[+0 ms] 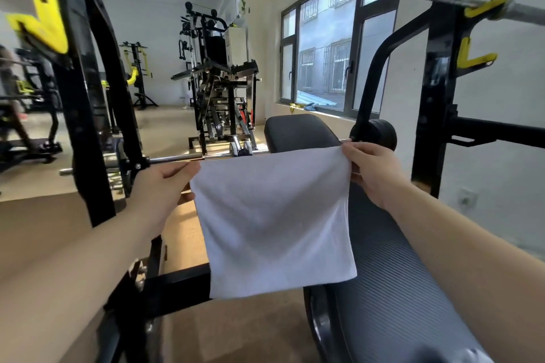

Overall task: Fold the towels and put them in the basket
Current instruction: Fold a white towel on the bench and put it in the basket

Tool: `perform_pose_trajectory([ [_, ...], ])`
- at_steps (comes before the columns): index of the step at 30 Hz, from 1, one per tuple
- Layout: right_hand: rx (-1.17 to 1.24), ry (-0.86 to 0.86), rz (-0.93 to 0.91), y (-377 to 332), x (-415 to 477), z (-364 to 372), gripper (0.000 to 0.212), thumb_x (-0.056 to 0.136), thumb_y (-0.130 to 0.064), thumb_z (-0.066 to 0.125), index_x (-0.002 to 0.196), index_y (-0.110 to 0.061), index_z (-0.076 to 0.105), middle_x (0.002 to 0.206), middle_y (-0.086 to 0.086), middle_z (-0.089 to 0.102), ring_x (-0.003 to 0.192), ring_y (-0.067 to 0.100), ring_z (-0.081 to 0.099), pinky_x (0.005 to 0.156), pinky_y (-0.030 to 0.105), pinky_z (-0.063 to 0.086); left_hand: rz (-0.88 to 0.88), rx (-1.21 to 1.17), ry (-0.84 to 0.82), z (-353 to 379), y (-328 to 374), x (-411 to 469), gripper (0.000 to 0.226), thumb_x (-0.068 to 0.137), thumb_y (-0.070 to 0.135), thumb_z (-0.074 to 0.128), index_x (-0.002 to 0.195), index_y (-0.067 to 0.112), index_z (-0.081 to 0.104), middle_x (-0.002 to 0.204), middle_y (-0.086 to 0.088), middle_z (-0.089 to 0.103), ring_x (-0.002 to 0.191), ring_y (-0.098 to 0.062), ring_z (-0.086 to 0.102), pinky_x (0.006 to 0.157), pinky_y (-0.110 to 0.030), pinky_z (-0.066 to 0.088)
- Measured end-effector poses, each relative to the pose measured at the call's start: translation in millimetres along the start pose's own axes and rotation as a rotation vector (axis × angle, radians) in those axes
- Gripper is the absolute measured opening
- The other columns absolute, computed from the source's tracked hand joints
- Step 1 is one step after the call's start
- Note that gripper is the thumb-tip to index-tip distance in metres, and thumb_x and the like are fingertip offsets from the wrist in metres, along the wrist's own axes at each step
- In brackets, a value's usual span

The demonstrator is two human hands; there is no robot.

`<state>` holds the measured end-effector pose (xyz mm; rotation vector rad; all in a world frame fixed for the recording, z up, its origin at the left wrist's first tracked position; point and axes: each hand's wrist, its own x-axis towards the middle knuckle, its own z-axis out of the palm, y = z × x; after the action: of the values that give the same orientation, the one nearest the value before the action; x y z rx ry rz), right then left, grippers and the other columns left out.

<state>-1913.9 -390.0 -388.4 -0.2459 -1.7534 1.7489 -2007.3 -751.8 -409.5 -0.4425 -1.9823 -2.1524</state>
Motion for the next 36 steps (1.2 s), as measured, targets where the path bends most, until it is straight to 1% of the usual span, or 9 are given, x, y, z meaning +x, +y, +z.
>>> perform_pose_trajectory([
  [3,0.001,-0.009,0.012,18,-17,17,0.005,0.089,-0.033,0.077,0.09,-0.032,0.082,0.095,-0.004,0.079,0.092,0.02,0.076,0.077,0.034,0.062,-0.016,0.013,0.06,-21,-12,-11,0.012,0.088,0.031,0.079,0.079,0.038,0.082,0.088,0.009,0.078,0.068,-0.003,0.069,0.055,-0.016,0.053],
  [8,-0.062,-0.013,0.037,49,-49,41,0.008,0.09,-0.033,0.076,0.096,-0.029,0.08,0.102,-0.006,0.078,0.103,0.021,0.071,0.093,0.044,0.059,0.011,0.102,0.11,-56,-38,-27,0.015,0.085,0.035,0.082,0.079,0.048,0.08,0.089,0.015,0.078,0.074,0.0,0.072,0.058,-0.016,0.055],
  [11,-0.097,-0.03,0.021,64,-68,53,0.009,0.09,-0.028,0.075,0.086,-0.033,0.081,0.094,-0.008,0.078,0.094,0.013,0.074,0.089,0.04,0.061,0.019,0.221,0.107,-77,-57,-33,0.018,0.086,0.037,0.08,0.086,0.055,0.077,0.09,0.016,0.076,0.07,-0.006,0.071,0.07,-0.031,0.061],
  [13,-0.118,-0.037,0.019,75,-76,61,0.01,0.09,-0.026,0.074,0.084,-0.031,0.081,0.091,-0.003,0.078,0.088,0.015,0.074,0.086,0.041,0.062,0.004,0.271,0.101,-87,-73,-35,0.013,0.087,0.039,0.078,0.095,0.049,0.077,0.09,0.016,0.076,0.067,-0.008,0.072,0.08,-0.042,0.062],
  [17,-0.152,-0.056,0.02,99,-85,72,0.009,0.091,-0.027,0.073,0.086,-0.028,0.08,0.087,-0.001,0.077,0.083,0.016,0.07,0.067,0.03,0.06,-0.047,0.343,0.091,-100,-104,-41,0.006,0.09,0.044,0.072,0.088,0.043,0.078,0.081,0.009,0.075,0.064,-0.012,0.073,0.082,-0.052,0.062],
  [22,-0.218,-0.085,0.028,130,-92,80,0.008,0.09,-0.033,0.072,0.086,-0.035,0.079,0.091,-0.013,0.076,0.08,0.002,0.07,0.059,0.017,0.052,-0.139,0.379,0.058,-111,-141,-50,0.012,0.096,0.041,0.067,0.088,0.039,0.075,0.07,0.009,0.071,0.064,-0.021,0.075,0.076,-0.043,0.062],
  [28,-0.211,-0.131,0.136,177,-103,79,0.007,0.09,-0.026,0.073,0.086,-0.026,0.08,0.087,-0.008,0.076,0.075,0.007,0.072,0.059,0.018,0.055,-0.189,0.447,-0.03,-118,-155,-42,0.01,0.098,0.034,0.067,0.093,0.03,0.075,0.072,-0.003,0.065,0.072,-0.02,0.077,0.058,-0.015,0.054],
  [33,-0.278,-0.161,0.161,196,-108,79,0.01,0.094,-0.025,0.072,0.102,-0.03,0.073,0.09,-0.009,0.075,0.084,0.006,0.071,0.065,0.016,0.056,-0.245,0.563,-0.092,-121,-169,-44,0.012,0.099,0.037,0.065,0.092,0.033,0.074,0.066,0.006,0.069,0.072,-0.016,0.077,0.072,-0.032,0.054],
  [36,-0.271,-0.186,0.166,192,-105,77,0.018,0.094,-0.024,0.072,0.11,-0.033,0.07,0.096,-0.01,0.074,0.081,0.002,0.071,0.063,0.013,0.055,-0.263,0.566,-0.081,-124,-171,-43,0.019,0.099,0.037,0.064,0.085,0.034,0.076,0.065,0.003,0.064,0.072,-0.018,0.077,0.067,-0.029,0.056],
])
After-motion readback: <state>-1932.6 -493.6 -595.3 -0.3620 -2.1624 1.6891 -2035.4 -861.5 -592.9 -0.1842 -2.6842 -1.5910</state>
